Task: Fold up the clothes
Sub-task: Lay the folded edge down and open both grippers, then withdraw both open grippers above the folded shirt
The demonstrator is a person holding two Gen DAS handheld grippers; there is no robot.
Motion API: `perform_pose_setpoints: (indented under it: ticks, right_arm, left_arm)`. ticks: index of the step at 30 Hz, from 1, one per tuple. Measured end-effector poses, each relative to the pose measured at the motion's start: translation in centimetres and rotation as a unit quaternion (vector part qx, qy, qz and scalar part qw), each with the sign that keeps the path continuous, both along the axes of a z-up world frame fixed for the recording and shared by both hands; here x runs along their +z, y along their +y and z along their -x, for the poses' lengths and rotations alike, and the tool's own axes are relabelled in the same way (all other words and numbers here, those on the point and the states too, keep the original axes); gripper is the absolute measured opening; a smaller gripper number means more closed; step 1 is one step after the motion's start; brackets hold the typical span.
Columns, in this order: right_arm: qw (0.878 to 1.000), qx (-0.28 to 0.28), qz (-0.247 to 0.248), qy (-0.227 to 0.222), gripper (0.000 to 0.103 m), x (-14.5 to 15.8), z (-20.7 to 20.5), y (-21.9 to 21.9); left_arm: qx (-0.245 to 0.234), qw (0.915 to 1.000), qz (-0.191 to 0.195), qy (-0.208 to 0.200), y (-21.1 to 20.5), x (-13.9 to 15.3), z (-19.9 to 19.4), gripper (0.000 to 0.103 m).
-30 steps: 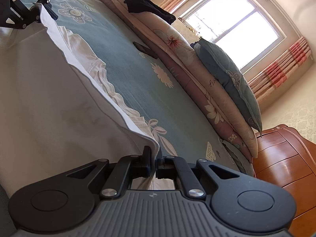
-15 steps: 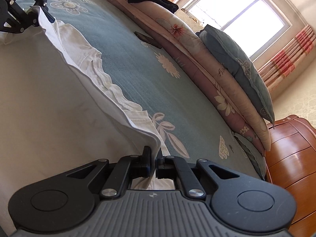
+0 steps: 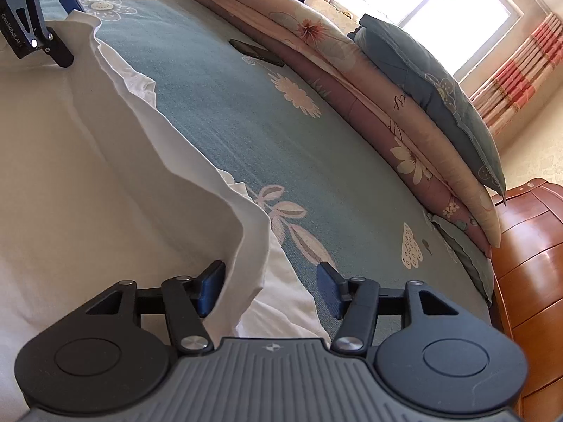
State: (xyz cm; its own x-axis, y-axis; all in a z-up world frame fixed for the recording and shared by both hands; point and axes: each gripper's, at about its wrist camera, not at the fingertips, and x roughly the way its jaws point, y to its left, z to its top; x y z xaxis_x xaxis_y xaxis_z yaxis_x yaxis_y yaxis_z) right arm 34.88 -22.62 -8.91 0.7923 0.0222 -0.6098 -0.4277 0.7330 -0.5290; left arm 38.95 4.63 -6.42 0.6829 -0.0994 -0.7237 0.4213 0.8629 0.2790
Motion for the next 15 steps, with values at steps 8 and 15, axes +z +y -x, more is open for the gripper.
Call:
perform_pose_setpoints:
  ticks: [8,15]
  right_arm:
    - [0.997,-0.006,-0.072,0.027,0.067,1.4,-1.2,-2.2]
    - [0.989,-0.031,-0.146,0.000,0.074,4.4,0.4,-4.6]
  left_arm:
    - [0.044,0.9820,0.180,0.037,3.6,1.3,-1.4,0.071]
    - [0.101,0.9596,0.262,-0.002,7.8,4.4,-0.7,0.073]
